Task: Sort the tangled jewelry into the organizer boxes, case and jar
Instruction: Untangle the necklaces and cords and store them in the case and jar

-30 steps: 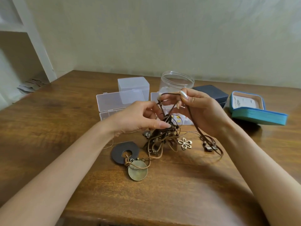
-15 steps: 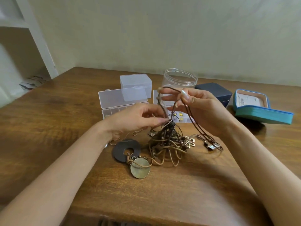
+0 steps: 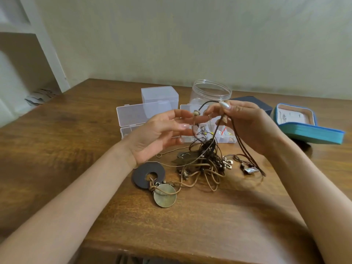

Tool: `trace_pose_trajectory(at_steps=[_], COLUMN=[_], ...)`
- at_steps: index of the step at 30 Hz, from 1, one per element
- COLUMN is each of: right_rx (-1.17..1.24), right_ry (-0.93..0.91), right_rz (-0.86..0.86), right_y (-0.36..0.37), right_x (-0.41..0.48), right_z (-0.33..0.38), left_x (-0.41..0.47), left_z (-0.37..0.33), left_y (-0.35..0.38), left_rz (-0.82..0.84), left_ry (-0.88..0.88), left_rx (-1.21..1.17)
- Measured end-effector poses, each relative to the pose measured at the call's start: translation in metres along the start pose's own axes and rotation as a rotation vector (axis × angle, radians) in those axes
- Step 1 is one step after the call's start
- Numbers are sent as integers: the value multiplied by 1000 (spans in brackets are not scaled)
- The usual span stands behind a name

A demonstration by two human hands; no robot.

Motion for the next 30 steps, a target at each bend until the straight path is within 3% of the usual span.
trace_pose_trajectory(at_steps=[4, 9, 13, 16, 23, 26, 30], right_rx=[146, 142, 157, 189, -81, -103, -72], right_ry=[40, 114, 106, 66, 12, -46, -27], right_rz=[-32, -128, -151, -141, -30, -126, -10], right_y=[-3, -12, -15, -13, 23, 17, 23], right_x=[0, -2, -2, -2, -5, -6, -7], right_z=[-3, -9, -8, -3, 13, 21, 25], left_x=[-1, -7, -12, -12, -3, -1, -2], left_z=[-12, -25, -33, -38, -35, -42, -56], left_y=[-2, -8, -9, -9, 14, 16, 29], left_rz=[-43, -143, -256, -302, -216, -187, -113], left_ry=[124, 204, 301, 362, 380, 414, 484], left_rx=[144, 191, 501, 607, 745, 739, 825])
Point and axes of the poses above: each hand's wrist, its own x-axis towards the middle knuckle, its own y-axis out of the palm, z = x × y, the point moved 10 cm from there along x, towards the middle knuckle, and after that the axes turned 1 degree about z, right-handed, at the moved point
